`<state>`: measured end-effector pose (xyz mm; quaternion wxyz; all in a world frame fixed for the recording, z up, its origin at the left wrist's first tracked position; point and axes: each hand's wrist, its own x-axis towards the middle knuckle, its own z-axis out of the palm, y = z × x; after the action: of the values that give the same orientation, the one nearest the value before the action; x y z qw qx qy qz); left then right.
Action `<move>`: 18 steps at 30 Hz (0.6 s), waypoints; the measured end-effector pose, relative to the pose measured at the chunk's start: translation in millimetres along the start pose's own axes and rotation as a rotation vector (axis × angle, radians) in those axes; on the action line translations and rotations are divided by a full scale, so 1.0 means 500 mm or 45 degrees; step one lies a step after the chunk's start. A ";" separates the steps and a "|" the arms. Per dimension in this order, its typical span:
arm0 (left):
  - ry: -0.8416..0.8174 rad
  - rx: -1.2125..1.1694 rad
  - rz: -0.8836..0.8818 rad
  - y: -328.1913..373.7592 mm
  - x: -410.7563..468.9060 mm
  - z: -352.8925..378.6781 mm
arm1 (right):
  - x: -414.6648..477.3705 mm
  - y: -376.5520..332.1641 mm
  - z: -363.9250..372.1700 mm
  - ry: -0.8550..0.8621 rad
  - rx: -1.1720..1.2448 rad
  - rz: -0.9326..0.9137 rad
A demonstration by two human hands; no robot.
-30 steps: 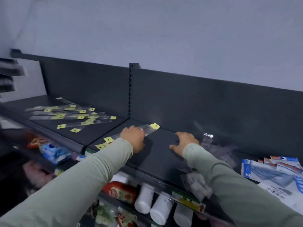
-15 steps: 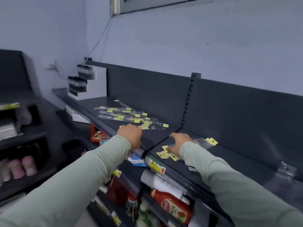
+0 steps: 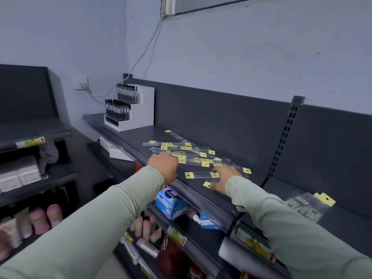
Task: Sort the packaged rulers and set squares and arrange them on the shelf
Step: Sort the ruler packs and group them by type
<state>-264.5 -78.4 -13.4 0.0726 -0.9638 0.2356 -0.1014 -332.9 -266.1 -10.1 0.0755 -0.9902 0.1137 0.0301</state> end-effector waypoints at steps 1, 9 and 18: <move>0.000 -0.003 0.007 -0.014 0.011 0.008 | 0.015 -0.007 0.004 -0.016 -0.007 0.008; -0.035 -0.076 0.018 -0.079 0.122 0.076 | 0.142 -0.014 0.038 -0.179 0.032 0.133; -0.159 -0.099 0.042 -0.119 0.283 0.140 | 0.329 -0.013 0.053 -0.240 -0.004 0.045</move>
<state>-99.4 -85.8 -47.1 0.0512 -0.9663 0.2502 -0.0308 -172.5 -291.8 -48.1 0.0839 -0.9809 0.1235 0.1245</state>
